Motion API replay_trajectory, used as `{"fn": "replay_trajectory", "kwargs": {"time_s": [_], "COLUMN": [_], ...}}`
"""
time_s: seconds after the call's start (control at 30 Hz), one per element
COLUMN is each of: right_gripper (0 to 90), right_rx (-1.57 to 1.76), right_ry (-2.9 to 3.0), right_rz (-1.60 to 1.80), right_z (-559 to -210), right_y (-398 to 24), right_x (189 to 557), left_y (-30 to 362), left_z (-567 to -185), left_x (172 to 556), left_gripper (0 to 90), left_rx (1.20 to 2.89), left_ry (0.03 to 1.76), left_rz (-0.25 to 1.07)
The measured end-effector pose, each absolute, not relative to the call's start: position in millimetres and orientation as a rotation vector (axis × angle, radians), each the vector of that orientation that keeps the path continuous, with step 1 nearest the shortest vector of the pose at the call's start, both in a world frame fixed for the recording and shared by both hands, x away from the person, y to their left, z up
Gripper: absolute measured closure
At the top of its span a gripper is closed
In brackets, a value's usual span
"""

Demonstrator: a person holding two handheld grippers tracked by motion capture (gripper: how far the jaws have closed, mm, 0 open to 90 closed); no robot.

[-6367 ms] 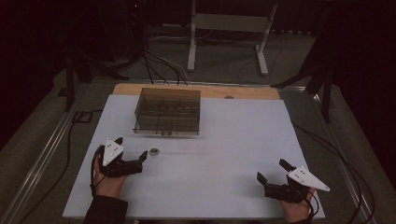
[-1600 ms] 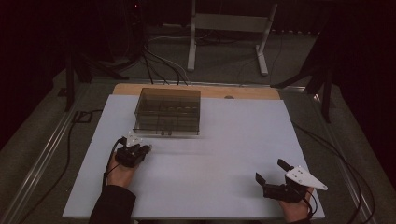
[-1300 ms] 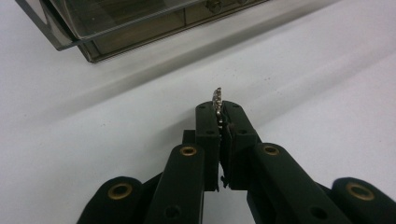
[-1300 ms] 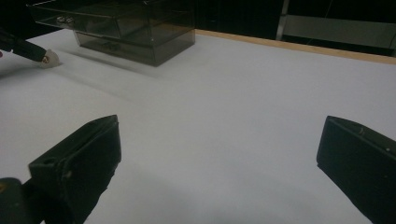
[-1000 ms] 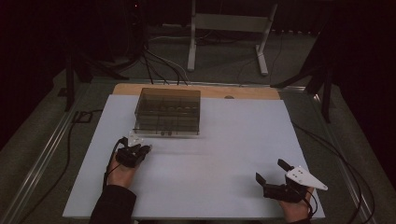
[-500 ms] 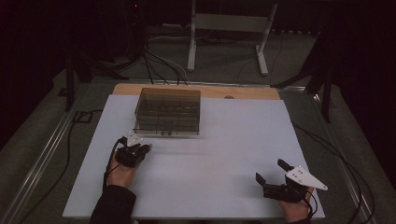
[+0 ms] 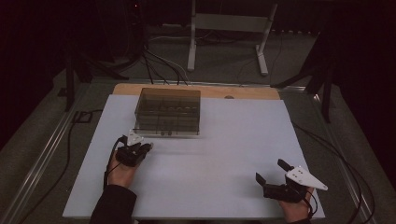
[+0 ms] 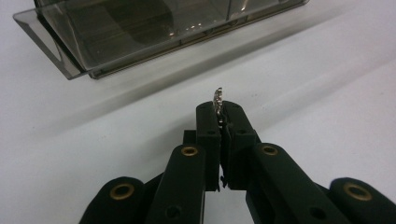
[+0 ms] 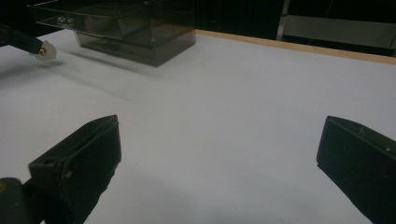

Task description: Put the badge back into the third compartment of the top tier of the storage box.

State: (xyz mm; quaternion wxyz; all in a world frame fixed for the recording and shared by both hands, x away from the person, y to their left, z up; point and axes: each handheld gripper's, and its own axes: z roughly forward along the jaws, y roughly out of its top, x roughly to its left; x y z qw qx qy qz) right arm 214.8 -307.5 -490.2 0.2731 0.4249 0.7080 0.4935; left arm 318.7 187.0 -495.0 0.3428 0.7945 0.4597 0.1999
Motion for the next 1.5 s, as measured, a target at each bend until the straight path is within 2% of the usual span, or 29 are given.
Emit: {"fn": "replay_trajectory", "kwargs": {"time_s": [1.5], "right_gripper": [0.0], "right_rx": [1.146], "right_ry": [1.905], "right_rz": [1.329], "right_z": [-490.2], "right_y": [-307.7], "right_x": [214.9], "left_y": [165.2], "left_z": [-457.8], "left_x": [315.7], "left_gripper": [88.3], "left_rx": [2.044], "left_ry": [1.071], "left_rz": [0.47]}}
